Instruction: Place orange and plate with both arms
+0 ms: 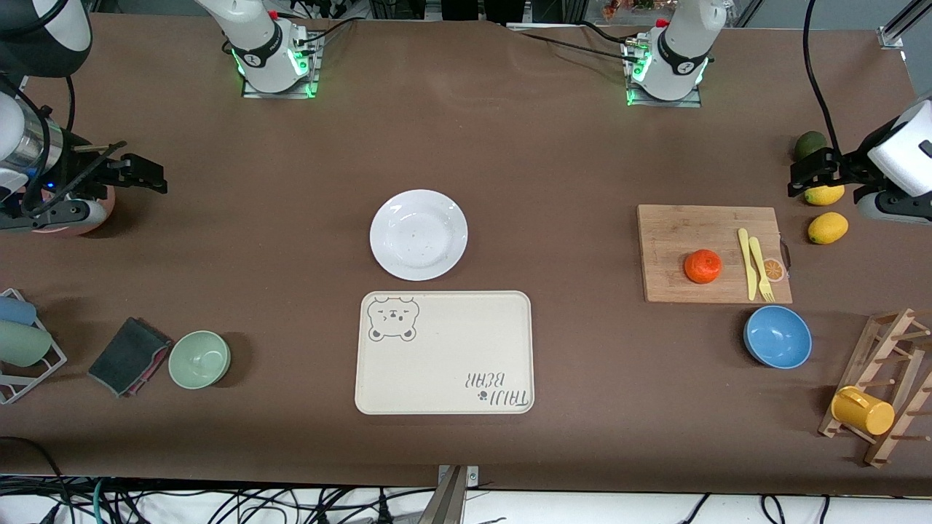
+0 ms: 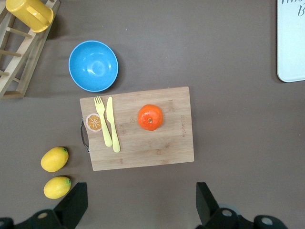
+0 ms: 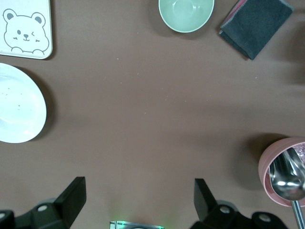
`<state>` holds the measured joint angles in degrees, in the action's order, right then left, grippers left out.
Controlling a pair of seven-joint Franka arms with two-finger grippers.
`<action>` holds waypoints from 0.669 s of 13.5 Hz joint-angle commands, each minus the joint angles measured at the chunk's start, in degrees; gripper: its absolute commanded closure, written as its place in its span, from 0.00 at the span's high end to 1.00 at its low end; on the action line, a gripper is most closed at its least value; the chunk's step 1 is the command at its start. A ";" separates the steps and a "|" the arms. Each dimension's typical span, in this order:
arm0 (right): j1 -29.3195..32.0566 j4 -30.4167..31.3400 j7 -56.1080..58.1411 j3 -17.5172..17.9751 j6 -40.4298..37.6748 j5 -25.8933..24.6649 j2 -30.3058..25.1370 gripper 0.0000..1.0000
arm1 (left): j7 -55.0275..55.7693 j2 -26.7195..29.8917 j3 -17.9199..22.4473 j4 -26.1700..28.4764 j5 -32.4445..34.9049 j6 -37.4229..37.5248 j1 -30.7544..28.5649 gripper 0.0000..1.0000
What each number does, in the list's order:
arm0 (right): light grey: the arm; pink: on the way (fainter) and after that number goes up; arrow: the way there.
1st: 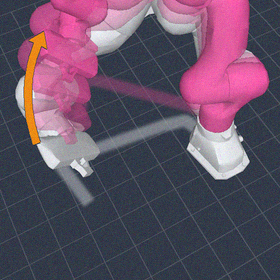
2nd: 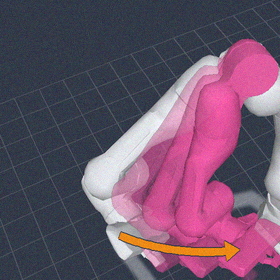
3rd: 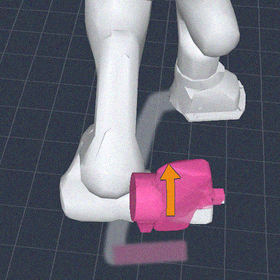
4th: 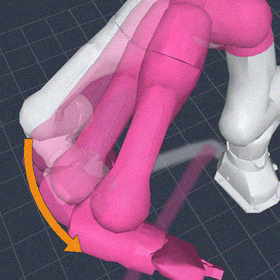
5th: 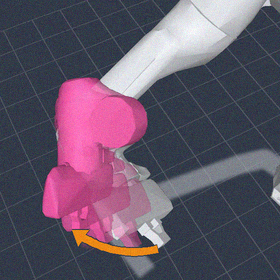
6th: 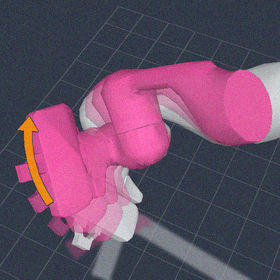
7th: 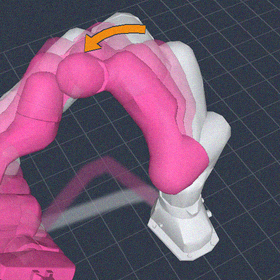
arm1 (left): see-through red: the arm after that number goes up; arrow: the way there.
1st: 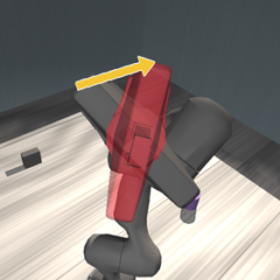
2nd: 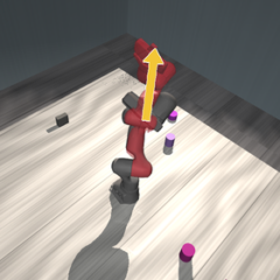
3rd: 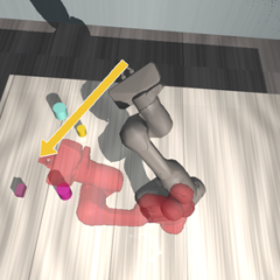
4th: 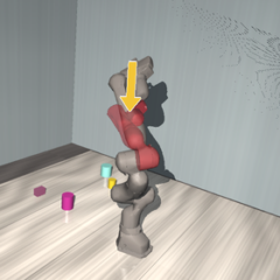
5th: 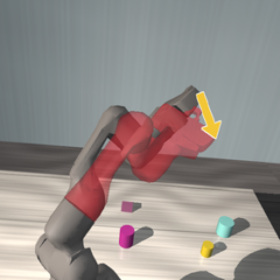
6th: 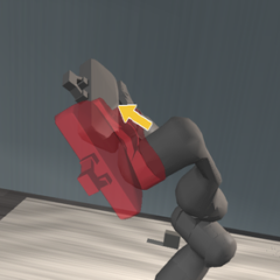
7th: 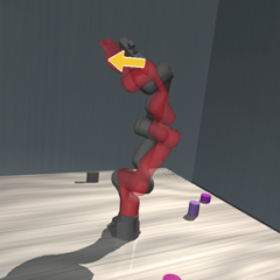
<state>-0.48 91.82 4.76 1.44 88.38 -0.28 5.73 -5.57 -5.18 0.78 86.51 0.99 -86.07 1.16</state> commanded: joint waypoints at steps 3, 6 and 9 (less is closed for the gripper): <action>-0.14 -0.59 0.25 0.14 -1.02 -0.60 0.16 1.00 | -0.31 -0.18 0.02 -0.91 -1.43 1.78 0.06 1.00; -0.14 -0.86 0.25 0.23 -0.93 -0.51 -0.01 1.00 | -0.23 -0.18 0.02 -0.91 -1.43 2.23 0.16 1.00; -0.22 -0.86 -0.01 0.23 -0.06 -0.51 0.07 1.00 | -0.23 -0.18 0.02 -0.99 -1.43 2.23 -0.02 1.00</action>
<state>-0.51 91.83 4.76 1.50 88.47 -0.28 5.74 -5.57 -5.18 0.65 86.51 0.99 -84.93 1.26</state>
